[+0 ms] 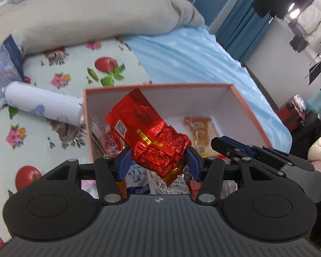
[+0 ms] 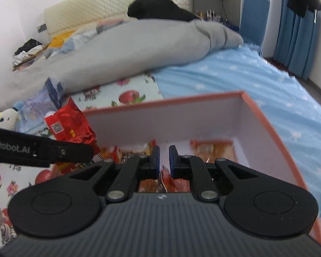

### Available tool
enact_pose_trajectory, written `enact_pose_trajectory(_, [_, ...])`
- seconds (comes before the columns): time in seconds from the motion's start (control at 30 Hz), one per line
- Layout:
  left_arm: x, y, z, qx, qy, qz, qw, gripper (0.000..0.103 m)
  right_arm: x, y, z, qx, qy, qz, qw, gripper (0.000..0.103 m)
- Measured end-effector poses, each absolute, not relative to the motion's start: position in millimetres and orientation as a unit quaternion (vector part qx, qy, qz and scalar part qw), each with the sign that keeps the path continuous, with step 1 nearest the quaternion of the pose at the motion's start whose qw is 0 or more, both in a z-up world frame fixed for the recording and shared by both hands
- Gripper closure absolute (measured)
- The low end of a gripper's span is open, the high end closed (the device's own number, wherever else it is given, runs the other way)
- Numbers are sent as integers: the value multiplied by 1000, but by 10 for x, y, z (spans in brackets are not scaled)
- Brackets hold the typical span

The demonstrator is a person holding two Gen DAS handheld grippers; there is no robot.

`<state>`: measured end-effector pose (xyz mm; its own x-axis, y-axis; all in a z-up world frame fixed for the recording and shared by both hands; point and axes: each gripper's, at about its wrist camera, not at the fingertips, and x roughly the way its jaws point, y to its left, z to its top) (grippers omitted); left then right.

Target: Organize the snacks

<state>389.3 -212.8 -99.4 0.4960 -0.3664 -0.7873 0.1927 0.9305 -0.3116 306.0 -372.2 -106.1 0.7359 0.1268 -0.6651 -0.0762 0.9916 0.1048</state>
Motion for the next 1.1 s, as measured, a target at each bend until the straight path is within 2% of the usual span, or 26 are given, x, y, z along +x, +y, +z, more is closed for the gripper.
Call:
enact_pose_trajectory(0.4, [3853,-2065,-1009,-78,484,-159,857,38,3041,-3782,-1172,59,371,50,926,91])
enact_pose_trajectory(0.8, [3465,-1925,-158,-62,410,-176,893,38,2649,-3789,-364,60,292,35,954,91])
enact_pose_trajectory(1.1, [2811,-1804,505,-51,347,-195,916,38,2082,-3722,233,58,241,20,969,91])
